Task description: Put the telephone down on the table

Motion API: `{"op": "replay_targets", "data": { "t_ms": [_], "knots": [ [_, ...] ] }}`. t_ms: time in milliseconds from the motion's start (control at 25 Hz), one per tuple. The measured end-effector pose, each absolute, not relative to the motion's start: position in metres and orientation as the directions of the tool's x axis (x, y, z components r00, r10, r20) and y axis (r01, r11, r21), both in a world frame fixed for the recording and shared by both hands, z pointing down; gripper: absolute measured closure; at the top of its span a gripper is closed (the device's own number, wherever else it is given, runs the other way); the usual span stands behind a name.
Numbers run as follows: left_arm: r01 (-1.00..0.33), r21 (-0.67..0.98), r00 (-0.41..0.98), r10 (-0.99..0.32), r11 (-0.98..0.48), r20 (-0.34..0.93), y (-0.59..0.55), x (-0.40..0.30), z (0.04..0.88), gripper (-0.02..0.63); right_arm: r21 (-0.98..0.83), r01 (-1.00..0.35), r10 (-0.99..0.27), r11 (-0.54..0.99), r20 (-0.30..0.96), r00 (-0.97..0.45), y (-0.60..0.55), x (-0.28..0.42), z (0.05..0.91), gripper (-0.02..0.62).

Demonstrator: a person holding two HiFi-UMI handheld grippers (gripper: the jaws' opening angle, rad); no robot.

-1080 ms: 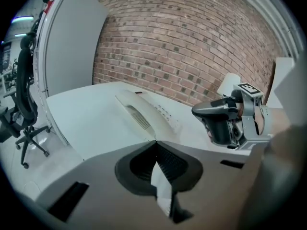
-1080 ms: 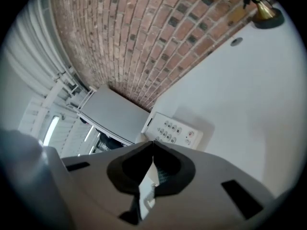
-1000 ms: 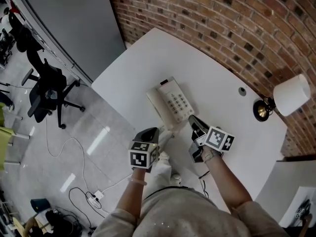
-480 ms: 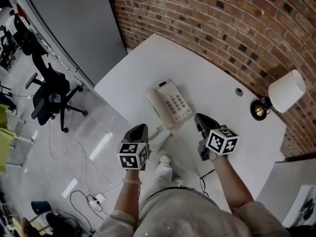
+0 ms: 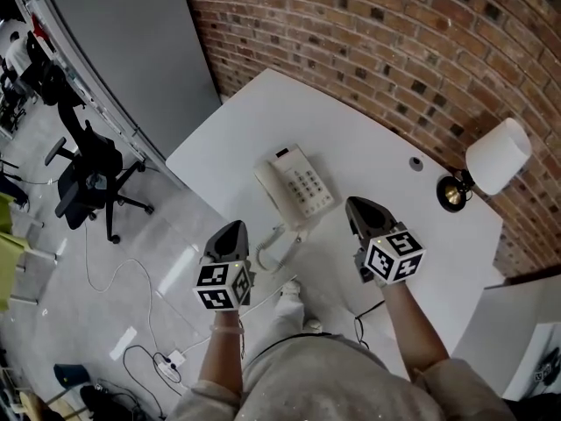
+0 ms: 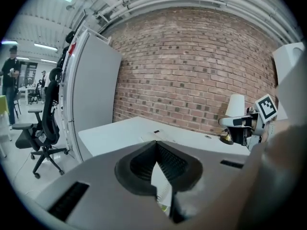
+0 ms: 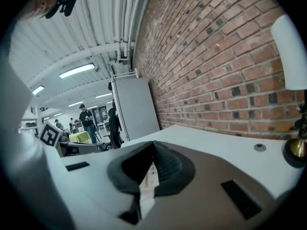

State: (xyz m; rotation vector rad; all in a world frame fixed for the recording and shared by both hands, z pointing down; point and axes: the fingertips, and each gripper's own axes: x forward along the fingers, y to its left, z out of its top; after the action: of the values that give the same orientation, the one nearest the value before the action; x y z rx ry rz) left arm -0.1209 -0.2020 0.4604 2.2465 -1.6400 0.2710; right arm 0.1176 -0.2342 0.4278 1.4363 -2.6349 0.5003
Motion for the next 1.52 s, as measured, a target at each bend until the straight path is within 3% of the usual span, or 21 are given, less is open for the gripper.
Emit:
{"op": "replay_targets", "data": {
  "t_ms": [760, 1520],
  "knots": [
    [-0.961, 0.086, 0.273, -0.95, -0.262, 0.154, -0.179, -0.138, 0.39, 0.601, -0.099, -0.852, -0.843, 0.515, 0.124, -0.524, -0.204, 0.124, 0.372, 0.591],
    [-0.967, 0.1, 0.243, -0.966, -0.234, 0.093, -0.157, -0.141, 0.375, 0.601, -0.065, -0.85, -0.845, 0.523, 0.088, -0.527, -0.179, 0.127, 0.362, 0.591]
  ]
}}
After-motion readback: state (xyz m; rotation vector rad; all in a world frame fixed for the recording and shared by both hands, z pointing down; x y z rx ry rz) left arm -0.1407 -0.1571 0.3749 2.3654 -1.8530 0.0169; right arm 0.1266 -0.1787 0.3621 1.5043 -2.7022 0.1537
